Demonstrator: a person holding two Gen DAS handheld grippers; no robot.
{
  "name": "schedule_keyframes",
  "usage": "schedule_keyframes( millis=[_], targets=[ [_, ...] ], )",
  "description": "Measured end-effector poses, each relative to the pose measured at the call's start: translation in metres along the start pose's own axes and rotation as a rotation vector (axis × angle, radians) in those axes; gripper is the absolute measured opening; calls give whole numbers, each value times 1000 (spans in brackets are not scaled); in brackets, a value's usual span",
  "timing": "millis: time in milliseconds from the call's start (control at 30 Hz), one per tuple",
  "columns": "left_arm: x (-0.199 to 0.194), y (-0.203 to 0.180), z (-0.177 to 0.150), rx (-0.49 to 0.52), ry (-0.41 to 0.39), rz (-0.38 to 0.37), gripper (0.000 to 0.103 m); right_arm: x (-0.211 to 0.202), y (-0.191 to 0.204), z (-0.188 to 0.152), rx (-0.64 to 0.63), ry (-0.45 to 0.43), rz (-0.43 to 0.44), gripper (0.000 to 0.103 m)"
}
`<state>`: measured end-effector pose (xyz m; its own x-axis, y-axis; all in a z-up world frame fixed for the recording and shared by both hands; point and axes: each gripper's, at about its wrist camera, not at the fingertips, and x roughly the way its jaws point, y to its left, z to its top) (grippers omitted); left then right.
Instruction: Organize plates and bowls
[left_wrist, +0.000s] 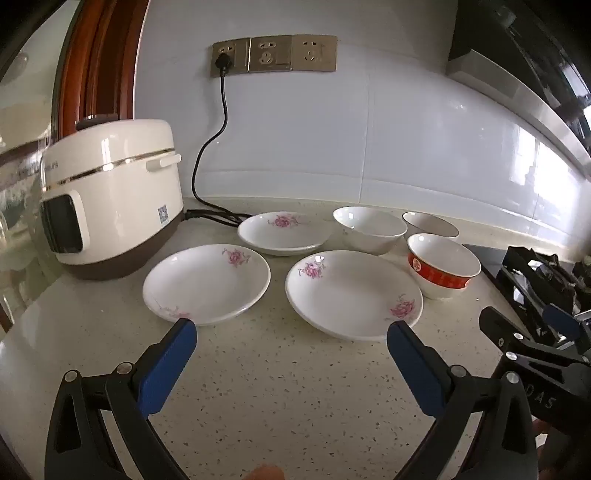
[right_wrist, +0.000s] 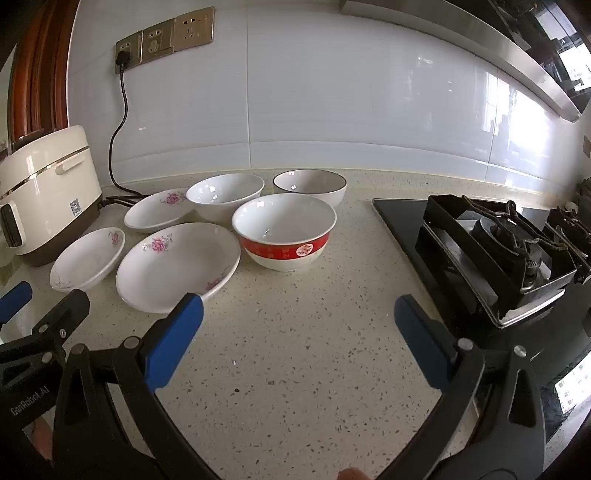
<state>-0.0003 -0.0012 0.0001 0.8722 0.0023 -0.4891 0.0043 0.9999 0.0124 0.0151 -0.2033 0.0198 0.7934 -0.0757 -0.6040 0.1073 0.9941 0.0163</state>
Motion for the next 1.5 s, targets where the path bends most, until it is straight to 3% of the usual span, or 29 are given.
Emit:
schedule_keyframes(
  millis=[167, 367, 1500],
  targets=[
    [-8, -26, -4, 51, -27, 27, 103, 0, 0, 0, 2, 2, -2, 103],
    [-3, -1, 0, -23, -7, -10, 103, 0, 2, 0, -1, 3, -1, 103],
    [-2, -1, -1, -21, -5, -13, 103, 2, 1, 0, -7, 7, -13, 103]
  ],
)
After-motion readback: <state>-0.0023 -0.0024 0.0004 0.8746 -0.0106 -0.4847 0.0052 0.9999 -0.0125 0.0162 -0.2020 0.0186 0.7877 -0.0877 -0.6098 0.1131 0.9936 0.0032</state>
